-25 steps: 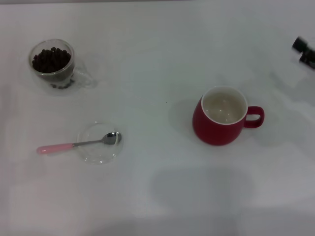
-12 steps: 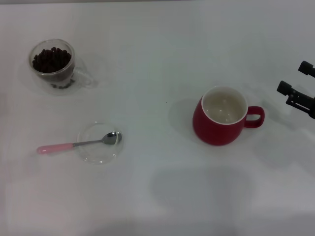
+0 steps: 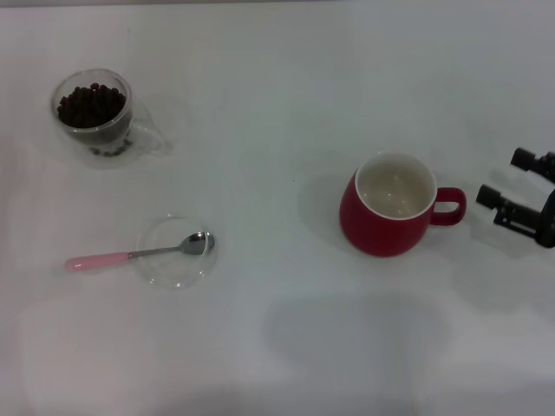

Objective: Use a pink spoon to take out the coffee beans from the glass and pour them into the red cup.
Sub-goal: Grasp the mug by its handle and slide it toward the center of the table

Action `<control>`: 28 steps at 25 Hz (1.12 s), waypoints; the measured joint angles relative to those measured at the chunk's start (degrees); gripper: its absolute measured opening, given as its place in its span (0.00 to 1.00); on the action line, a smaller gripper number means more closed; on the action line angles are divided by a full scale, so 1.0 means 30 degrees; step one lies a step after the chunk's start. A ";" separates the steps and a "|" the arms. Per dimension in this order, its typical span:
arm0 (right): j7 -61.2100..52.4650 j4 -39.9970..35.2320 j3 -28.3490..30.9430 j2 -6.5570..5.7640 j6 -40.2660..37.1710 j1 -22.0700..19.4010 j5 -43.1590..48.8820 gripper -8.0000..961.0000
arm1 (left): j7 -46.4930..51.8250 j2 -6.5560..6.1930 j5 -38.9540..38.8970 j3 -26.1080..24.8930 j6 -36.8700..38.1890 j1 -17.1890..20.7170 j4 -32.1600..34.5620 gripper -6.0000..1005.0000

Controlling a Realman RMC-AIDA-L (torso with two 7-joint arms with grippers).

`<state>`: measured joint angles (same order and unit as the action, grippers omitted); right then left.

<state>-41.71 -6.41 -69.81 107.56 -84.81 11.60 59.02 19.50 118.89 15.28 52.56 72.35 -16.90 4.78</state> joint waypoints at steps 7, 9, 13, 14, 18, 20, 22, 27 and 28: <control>-0.0011 0.0122 -0.0420 0.0275 0.0042 -0.0146 0.0486 0.90 | -0.0011 0.0010 0.0000 0.0001 -0.0036 -0.0136 0.0072 0.74; 0.0019 0.0125 -0.0507 0.0445 0.0140 -0.0214 0.0502 0.90 | -0.0009 0.0009 0.0001 -0.0001 -0.0036 -0.0138 0.0069 0.74; 0.0195 0.0016 -0.0516 0.0876 0.1090 -0.0258 0.0512 0.90 | -0.0008 -0.0010 0.0099 0.0032 -0.0038 -0.0112 0.0059 0.74; 0.0199 -0.0011 -0.0515 0.0973 0.1437 -0.0256 0.0509 0.90 | -0.0009 -0.0014 0.0110 0.0048 -0.0037 -0.0073 0.0058 0.74; 0.0320 -0.0100 -0.0493 0.1523 0.3000 -0.0166 0.0507 0.90 | -0.0006 -0.0021 0.0145 0.0085 0.0070 0.0112 0.0061 0.74; 0.0572 -0.0140 -0.0418 0.1742 0.3488 -0.0140 0.0445 0.90 | 0.0005 -0.0022 0.0160 0.0105 0.0167 0.0219 0.0067 0.74; 0.0993 -0.0186 -0.0246 0.1965 0.3846 -0.0133 0.0323 0.90 | 0.0007 -0.0036 0.0168 0.0121 0.0179 0.0274 0.0070 0.74; 0.1612 -0.0414 0.0508 0.2184 0.3895 -0.0371 0.0255 0.90 | -0.0022 -0.0060 0.0243 0.0145 0.0181 0.0384 0.0079 0.74; 0.1714 -0.0417 0.0661 0.2217 0.3816 -0.0431 0.0254 0.90 | -0.0024 -0.0059 0.0247 0.0145 0.0181 0.0415 0.0078 0.74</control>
<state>-36.57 -7.66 -67.83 114.21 -73.36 10.31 59.78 19.43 118.71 16.02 53.00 72.89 -15.65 5.01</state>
